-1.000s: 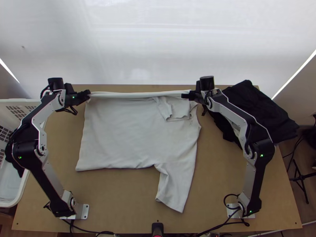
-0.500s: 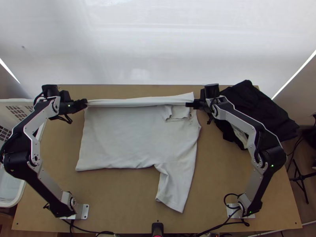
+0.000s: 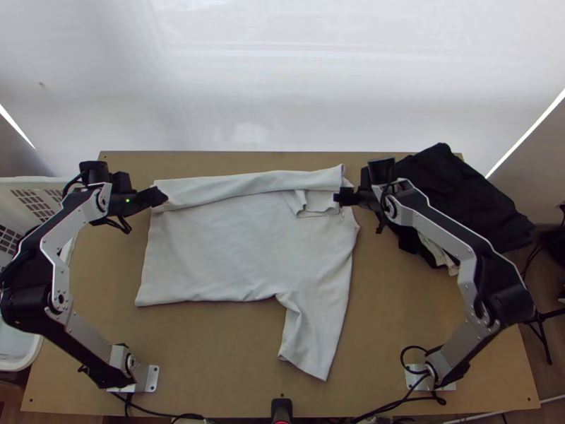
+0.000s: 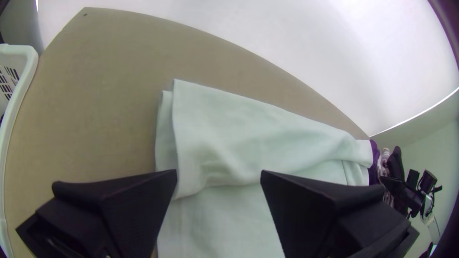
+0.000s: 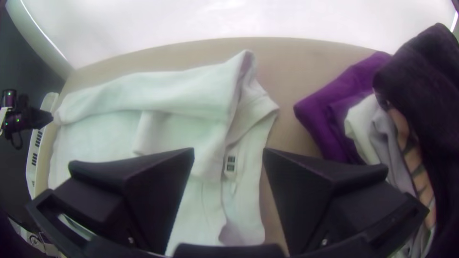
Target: Fold the t-shirt
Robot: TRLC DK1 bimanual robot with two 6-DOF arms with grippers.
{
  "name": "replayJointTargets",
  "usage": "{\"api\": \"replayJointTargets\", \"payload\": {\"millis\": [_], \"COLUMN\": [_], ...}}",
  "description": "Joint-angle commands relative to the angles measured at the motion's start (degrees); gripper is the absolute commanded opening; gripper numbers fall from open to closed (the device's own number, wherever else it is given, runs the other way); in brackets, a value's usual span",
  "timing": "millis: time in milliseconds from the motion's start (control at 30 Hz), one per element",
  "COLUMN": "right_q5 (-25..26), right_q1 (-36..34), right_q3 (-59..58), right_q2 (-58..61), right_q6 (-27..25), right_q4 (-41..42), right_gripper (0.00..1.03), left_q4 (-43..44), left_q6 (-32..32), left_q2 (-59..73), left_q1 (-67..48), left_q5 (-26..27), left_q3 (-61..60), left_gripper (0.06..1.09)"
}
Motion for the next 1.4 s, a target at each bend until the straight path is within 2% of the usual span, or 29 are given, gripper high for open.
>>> {"api": "replayJointTargets", "payload": {"millis": [0, 33, 100, 167, 267, 400, 600, 667, 700, 767, 1067, 1200, 1367], "right_q5": [-0.3, -0.3, -0.4, -3.5, -6.3, -9.1, -13.0, -13.0, -12.9, -13.0, -13.0, -13.0, -13.6], "right_q1": [4.8, 5.6, 6.5, 6.8, 8.1, 8.9, 15.8, 17.7, 18.3, 19.0, 23.2, 27.2, 28.7], "right_q3": [-3.1, -4.0, -6.3, -9.8, -14.9, -23.8, -32.7, -32.4, -32.8, -33.9, -33.1, -32.7, -31.9], "right_q2": [-10.1, -12.2, -16.5, -20.4, -24.2, -27.5, -30.1, -30.3, -30.1, -29.3, -28.1, -28.6, -27.4], "right_q6": [1.7, 2.0, 7.8, 12.5, 15.7, 16.1, 14.3, 13.2, 12.6, 12.6, 11.7, 12.9, 13.5], "right_q4": [-16.6, -19.0, -24.3, -26.8, -32.1, -34.7, -35.0, -34.0, -32.5, -30.4, -30.4, -30.5, -30.3], "right_gripper": [0.89, 0.89, 0.88, 0.88, 0.89, 0.89, 0.87, 0.69, 0.64, 0.64, 0.64, 0.64, 0.64], "left_q4": [-2.7, -3.6, -5.9, -7.1, -10.1, -10.3, -10.6, -10.6, -10.7, -10.9, -12.4, -12.6, -12.8], "left_q6": [0.8, 0.7, 0.8, 0.7, 0.6, 0.5, -0.2, -1.0, -1.2, -2.2, -3.4, -3.7, -4.4], "left_q2": [-3.3, -4.0, -5.9, -8.1, -11.0, -14.5, -17.4, -18.2, -18.5, -19.1, -21.5, -22.0, -22.4], "left_q1": [0.4, 0.7, 0.8, 0.7, 0.6, 0.3, -1.2, -2.1, -2.6, -3.3, -4.6, -4.6, -4.7], "left_q5": [1.2, 1.7, 1.9, 2.1, 3.2, 3.4, 3.4, 3.4, 3.4, 3.4, 3.3, 3.3, 3.3], "left_q3": [-1.5, -1.5, -2.1, -3.1, -3.9, -6.6, -6.7, -6.2, -5.9, -5.2, -4.1, -4.2, -4.2], "left_gripper": [1.02, 1.03, 1.03, 1.04, 1.04, 1.04, 1.04, 1.04, 1.04, 1.04, 1.04, 1.04, 1.04]}}
